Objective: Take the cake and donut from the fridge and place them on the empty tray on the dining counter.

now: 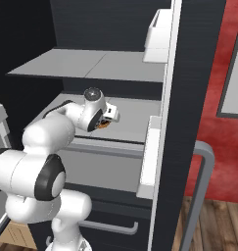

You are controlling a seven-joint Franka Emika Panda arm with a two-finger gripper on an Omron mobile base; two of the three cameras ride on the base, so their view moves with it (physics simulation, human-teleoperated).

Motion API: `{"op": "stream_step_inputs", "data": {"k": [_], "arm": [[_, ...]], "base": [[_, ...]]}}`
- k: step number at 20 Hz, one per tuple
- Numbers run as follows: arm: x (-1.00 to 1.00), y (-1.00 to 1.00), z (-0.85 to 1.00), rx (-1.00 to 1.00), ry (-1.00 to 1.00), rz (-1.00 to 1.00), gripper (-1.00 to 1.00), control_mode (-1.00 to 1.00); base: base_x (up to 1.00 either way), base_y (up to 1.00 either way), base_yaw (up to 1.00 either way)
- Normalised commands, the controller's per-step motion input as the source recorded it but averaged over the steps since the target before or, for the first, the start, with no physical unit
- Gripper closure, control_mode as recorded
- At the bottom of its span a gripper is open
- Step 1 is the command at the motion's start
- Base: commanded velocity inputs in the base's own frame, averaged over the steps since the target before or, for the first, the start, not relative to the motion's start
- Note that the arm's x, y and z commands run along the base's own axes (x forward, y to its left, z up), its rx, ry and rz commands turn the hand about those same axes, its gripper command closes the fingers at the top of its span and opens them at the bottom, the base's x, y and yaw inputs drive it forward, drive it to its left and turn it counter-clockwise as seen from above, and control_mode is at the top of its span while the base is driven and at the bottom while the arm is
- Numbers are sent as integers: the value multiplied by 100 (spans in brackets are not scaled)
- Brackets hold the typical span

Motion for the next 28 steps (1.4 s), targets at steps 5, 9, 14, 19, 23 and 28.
{"op": "stream_step_inputs", "data": {"k": [5, 9, 14, 19, 23, 28], "arm": [[7, 0, -16, 0, 0, 0, -100, -100], [18, 0, -26, 0, 0, 0, -100, -100], [36, 0, -17, 0, 0, 0, -100, -100], [26, -4, -19, 0, 0, 0, -100, -100], [29, -6, -15, 0, 0, 0, -100, -100], [22, -2, -11, 0, 0, 0, -100, -100]], "base": [[0, 0, 0], [0, 0, 0], [0, 0, 0], [0, 0, 0], [0, 0, 0], [0, 0, 0]]}}
